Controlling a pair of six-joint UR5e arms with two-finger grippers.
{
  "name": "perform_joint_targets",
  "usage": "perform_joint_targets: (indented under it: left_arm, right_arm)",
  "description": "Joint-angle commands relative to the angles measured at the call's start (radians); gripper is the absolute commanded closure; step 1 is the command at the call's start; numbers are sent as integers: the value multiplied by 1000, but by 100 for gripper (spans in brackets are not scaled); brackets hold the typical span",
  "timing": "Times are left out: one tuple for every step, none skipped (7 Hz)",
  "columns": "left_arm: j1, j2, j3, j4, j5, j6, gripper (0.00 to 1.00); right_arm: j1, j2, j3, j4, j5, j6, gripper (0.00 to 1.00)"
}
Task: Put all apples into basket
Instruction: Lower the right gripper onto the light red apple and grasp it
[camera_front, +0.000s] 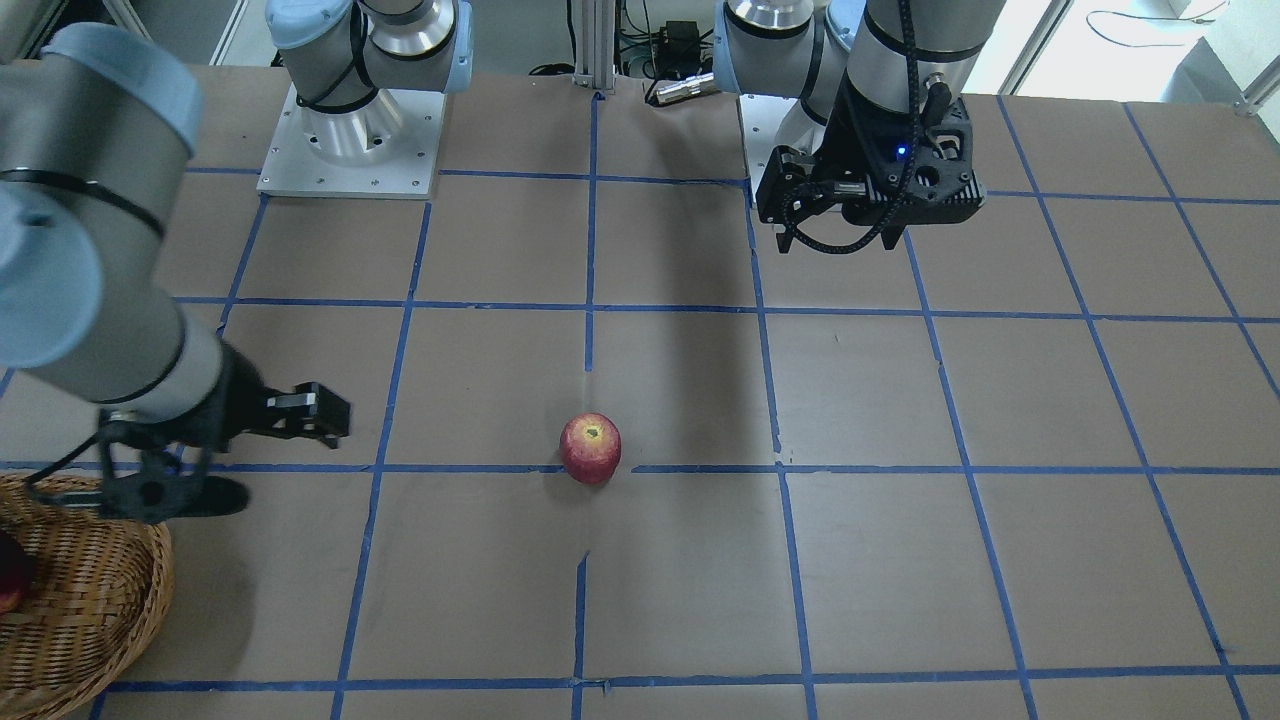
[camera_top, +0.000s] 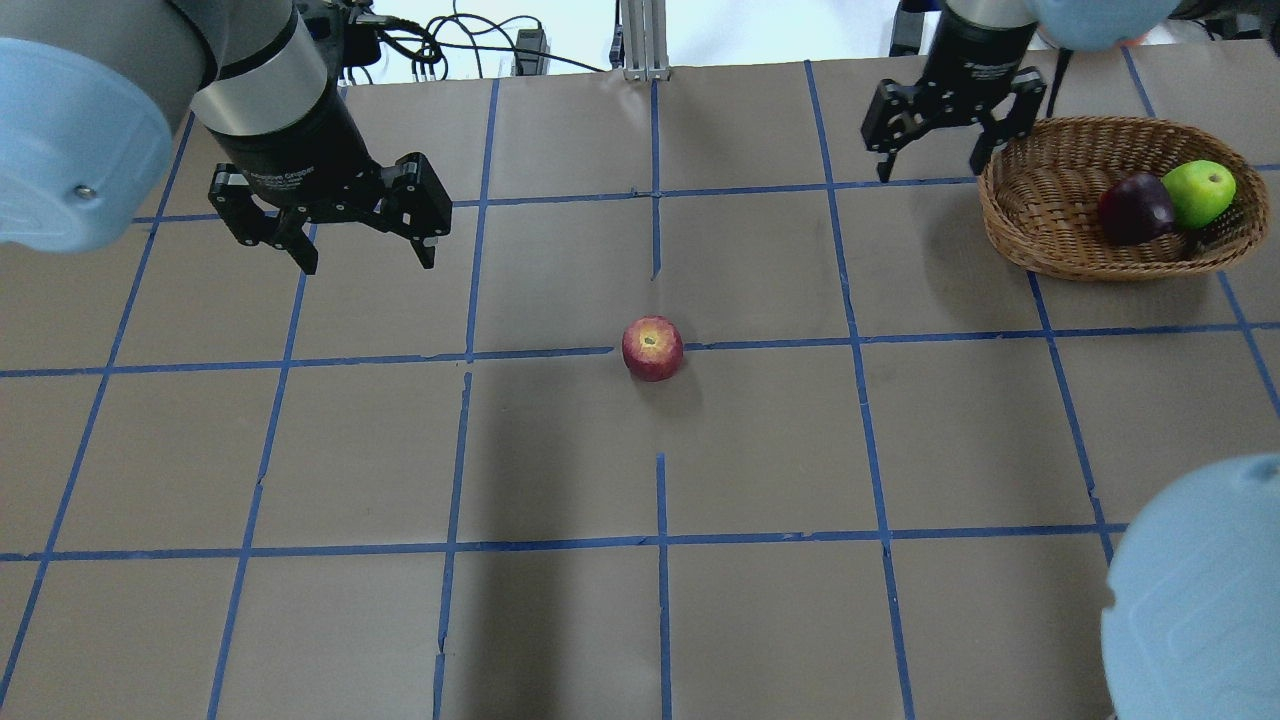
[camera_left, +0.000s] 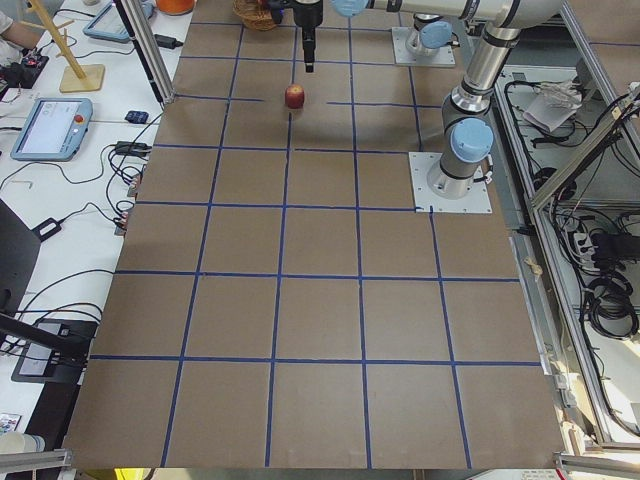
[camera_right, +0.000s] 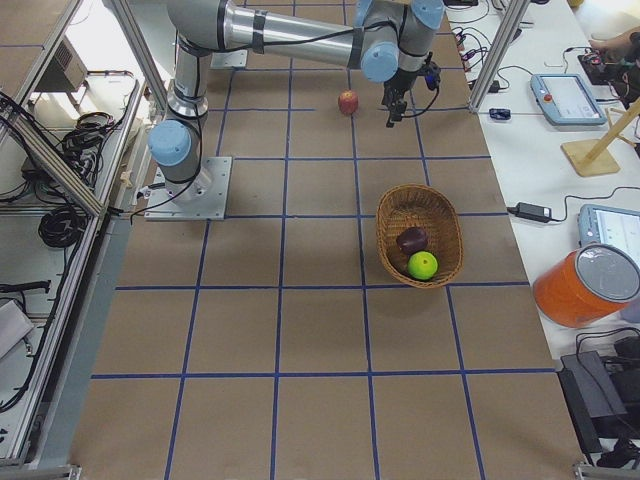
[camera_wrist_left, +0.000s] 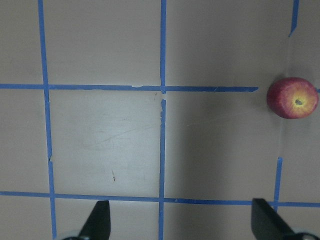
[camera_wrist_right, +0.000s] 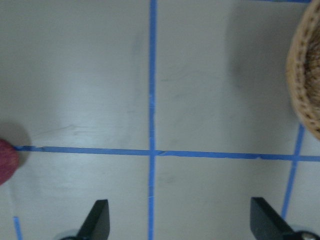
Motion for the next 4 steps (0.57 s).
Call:
perform_joint_targets:
  left_arm:
    - [10,-3,18,0,-15,6,0]
    - [19,-3,27,-4,-8,6,0]
    - [27,-3,28,-4,-12,6,0]
    - [36,0,30,0,-12,4,0]
  right_arm:
    - [135,34,12,0,92,162,0]
    - [170,52,27,-4,92,197,0]
    - [208,87,36,-82,90,276,0]
    - [247,132,36,-131,90,351,0]
